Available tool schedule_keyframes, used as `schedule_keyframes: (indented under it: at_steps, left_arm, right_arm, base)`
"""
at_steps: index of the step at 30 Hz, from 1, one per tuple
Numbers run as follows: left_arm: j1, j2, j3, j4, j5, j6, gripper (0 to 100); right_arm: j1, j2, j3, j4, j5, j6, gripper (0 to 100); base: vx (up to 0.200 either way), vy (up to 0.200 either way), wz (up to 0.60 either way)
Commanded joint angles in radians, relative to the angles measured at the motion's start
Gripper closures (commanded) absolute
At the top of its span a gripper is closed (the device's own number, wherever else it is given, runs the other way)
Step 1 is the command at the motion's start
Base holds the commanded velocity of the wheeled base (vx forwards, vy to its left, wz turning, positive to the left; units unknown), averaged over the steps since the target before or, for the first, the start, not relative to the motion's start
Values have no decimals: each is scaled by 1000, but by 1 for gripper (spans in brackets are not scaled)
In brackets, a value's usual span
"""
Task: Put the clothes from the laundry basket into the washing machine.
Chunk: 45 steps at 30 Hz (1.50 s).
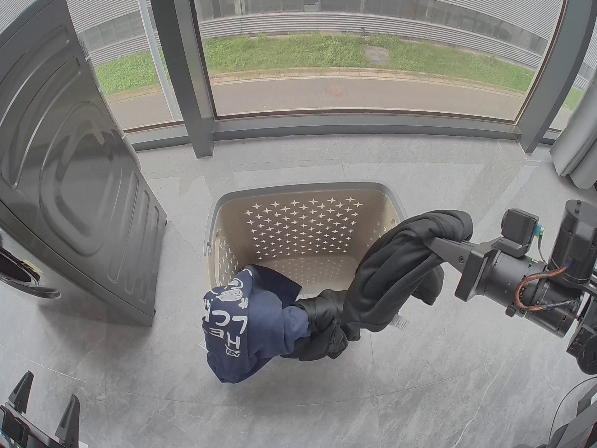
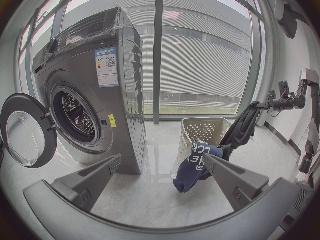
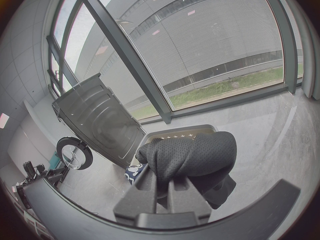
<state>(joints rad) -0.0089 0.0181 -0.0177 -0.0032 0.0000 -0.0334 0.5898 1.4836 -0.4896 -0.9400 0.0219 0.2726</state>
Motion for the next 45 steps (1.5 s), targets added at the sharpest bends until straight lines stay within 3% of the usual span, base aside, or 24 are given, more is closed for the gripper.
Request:
schedule_keyframes:
  at_steps: [1,14,20,27,29,33,35,45]
  left_arm:
    - [0,-17,18,0,0,0,0]
    - [0,-17,18,0,0,-2,0]
    - [0,-17,18,0,-2,0,0]
    - [0,-17,18,0,-2,0,0]
    - [0,-17,16,0,0,0,0]
    - [0,-15,16,0,0,0,0]
    - [0,-15,18,0,0,0,0]
    - [0,-17,18,0,-2,0,0]
  right_arm:
    - [5,-59,3,-3,0,0,100]
    - [7,-59,14,-3,3,-7,100]
    - [16,-57,16,-2,4,-9,100]
    - [19,-57,20,-3,-4,-10,100]
    - [21,-57,19,-2,-28,-12,100]
    - [41,-52,11,10,-148,-13,100]
    - [54,-51,11,12,-174,-13,100]
    - [58,-51,9,10,-181,-13,100]
  base:
    - [-200,0,0]
    - [-200,0,0]
    - [0,0,0]
    - [0,200,0]
    - [0,200,0]
    - [0,200,0]
    - [0,200,0]
    - [0,200,0]
